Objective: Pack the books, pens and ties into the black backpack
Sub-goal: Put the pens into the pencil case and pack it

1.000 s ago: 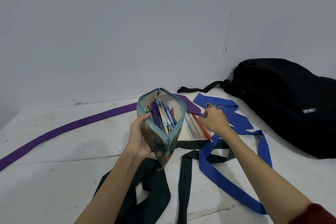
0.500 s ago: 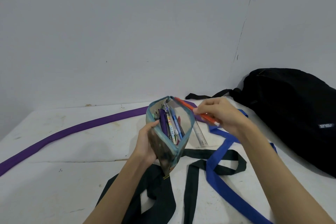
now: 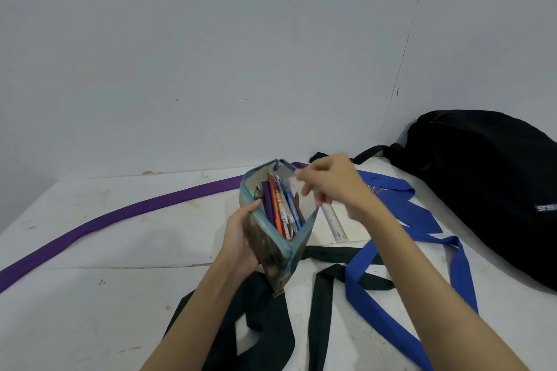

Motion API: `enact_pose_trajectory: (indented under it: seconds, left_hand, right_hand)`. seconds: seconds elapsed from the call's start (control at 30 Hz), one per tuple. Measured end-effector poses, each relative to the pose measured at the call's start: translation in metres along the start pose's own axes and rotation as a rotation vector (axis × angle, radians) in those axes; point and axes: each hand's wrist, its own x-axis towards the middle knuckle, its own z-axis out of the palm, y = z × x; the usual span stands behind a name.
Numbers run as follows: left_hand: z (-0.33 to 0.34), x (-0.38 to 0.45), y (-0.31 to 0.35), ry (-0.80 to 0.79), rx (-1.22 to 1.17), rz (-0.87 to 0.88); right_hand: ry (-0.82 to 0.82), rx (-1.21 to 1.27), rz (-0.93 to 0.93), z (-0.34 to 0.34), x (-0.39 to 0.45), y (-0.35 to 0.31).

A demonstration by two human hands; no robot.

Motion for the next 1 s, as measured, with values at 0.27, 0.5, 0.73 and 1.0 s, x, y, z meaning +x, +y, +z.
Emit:
enact_pose_trajectory:
  seconds: [0.27, 0.5, 0.73, 1.0]
  left_hand:
    - [-0.016, 0.005, 0.01, 0.046, -0.06, 0.018]
    - [-0.018, 0.01, 0.014, 0.049, -0.046, 0.022]
    - [-0.017, 0.012, 0.013, 0.059, -0.035, 0.029]
    - [-0.012, 0.008, 0.014, 0.036, 0.006, 0.046]
  right_hand:
    - [0.085, -0.586, 0.306, 0.002, 0.044, 0.101]
    - [0.023, -0.67, 0.393, 0.016, 0.054, 0.113]
    - [-0.105, -1.011, -0.011, 0.02, 0.053, 0.103]
    - [0.367, 0.044, 0.096, -0.011, 0.047, 0.062]
